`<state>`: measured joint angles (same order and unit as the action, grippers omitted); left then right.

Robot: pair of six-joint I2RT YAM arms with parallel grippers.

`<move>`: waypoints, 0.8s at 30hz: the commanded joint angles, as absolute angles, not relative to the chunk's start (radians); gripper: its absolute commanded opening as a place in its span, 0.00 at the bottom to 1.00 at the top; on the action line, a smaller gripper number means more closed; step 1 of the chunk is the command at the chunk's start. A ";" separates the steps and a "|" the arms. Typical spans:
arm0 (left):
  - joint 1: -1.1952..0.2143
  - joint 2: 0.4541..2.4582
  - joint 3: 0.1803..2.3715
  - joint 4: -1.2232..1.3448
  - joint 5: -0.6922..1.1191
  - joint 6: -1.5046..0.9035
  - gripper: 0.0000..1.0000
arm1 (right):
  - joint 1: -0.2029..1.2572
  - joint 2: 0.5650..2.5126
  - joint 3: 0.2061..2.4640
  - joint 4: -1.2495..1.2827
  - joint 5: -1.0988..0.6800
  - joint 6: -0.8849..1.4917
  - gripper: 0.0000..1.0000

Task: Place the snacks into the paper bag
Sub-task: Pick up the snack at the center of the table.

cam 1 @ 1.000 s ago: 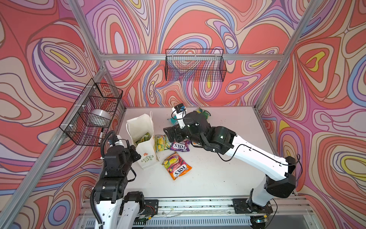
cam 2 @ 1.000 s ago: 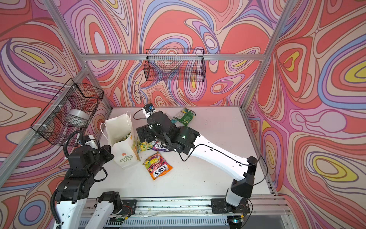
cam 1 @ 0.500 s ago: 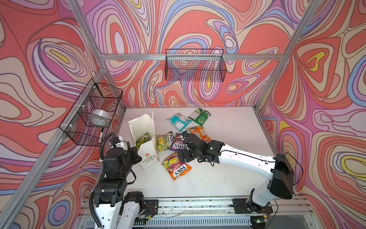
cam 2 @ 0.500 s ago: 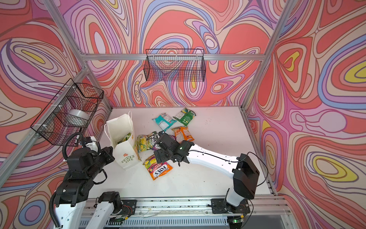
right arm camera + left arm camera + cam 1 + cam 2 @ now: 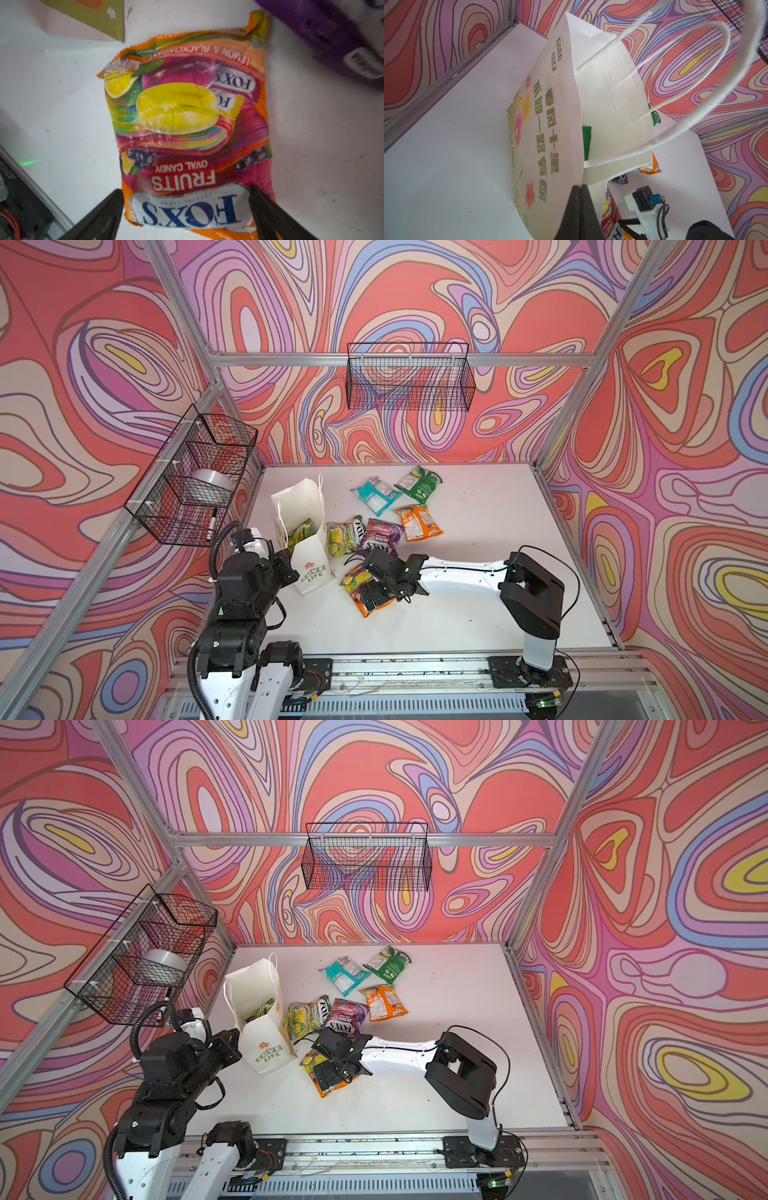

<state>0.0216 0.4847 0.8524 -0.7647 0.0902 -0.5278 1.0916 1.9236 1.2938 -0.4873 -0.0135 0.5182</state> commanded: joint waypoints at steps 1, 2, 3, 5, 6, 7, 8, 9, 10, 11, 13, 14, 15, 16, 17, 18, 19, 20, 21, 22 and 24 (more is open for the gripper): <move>0.028 0.473 0.829 -0.783 0.116 -0.532 0.00 | 1.112 1.966 1.345 -0.486 0.015 0.505 0.98; 0.028 0.473 0.827 -0.781 0.120 -0.532 0.00 | 1.114 1.973 1.348 -0.485 0.014 0.504 0.98; 0.028 0.474 0.828 -0.780 0.123 -0.532 0.00 | 1.117 1.981 1.349 -0.478 0.011 0.502 0.98; 0.029 0.477 0.828 -0.778 0.127 -0.532 0.00 | 1.120 1.998 1.349 -0.472 0.012 0.504 0.98; 0.029 0.478 0.826 -0.776 0.131 -0.531 0.00 | 1.120 2.008 1.351 -0.475 0.013 0.506 0.98; 0.031 0.478 0.826 -0.774 0.133 -0.531 0.00 | 1.120 2.023 1.359 -0.482 0.018 0.508 0.99; 0.032 0.478 0.827 -0.774 0.135 -0.532 0.00 | 1.120 2.035 1.368 -0.491 0.023 0.511 0.98; 0.035 0.477 0.825 -0.772 0.139 -0.531 0.00 | 1.120 2.047 1.379 -0.512 0.044 0.524 0.98; 0.038 0.473 0.824 -0.769 0.140 -0.532 0.00 | 1.121 2.060 1.395 -0.543 0.076 0.537 0.98; 0.040 0.472 0.823 -0.768 0.141 -0.531 0.00 | 1.123 2.068 1.404 -0.560 0.096 0.545 0.97; 0.043 0.469 0.821 -0.764 0.139 -0.534 0.00 | 1.124 2.081 1.410 -0.582 0.138 0.566 0.96; 0.043 0.466 0.821 -0.762 0.139 -0.533 0.00 | 1.124 2.086 1.409 -0.587 0.149 0.573 0.94; 0.044 0.465 0.820 -0.761 0.139 -0.533 0.00 | 1.125 2.092 1.410 -0.596 0.153 0.579 0.93; 0.044 0.464 0.819 -0.759 0.139 -0.533 0.00 | 1.126 2.092 1.408 -0.597 0.154 0.582 0.92; 0.046 0.463 0.818 -0.756 0.138 -0.533 0.00 | 1.127 2.089 1.397 -0.587 0.156 0.585 0.90; 0.046 0.460 0.819 -0.757 0.140 -0.533 0.00 | 1.127 2.084 1.385 -0.577 0.157 0.588 0.88; 0.046 0.459 0.818 -0.755 0.144 -0.532 0.00 | 1.127 2.083 1.376 -0.567 0.159 0.590 0.86; 0.047 0.457 0.818 -0.753 0.152 -0.531 0.00 | 1.127 2.080 1.371 -0.563 0.162 0.590 0.82; 0.048 0.456 0.816 -0.749 0.160 -0.531 0.00 | 1.128 2.076 1.366 -0.560 0.163 0.590 0.77; 0.049 0.454 0.815 -0.745 0.165 -0.530 0.00 | 1.127 2.066 1.357 -0.549 0.161 0.592 0.74; 0.052 0.454 0.814 -0.741 0.174 -0.528 0.00 | 1.127 2.041 1.327 -0.521 0.156 0.593 0.65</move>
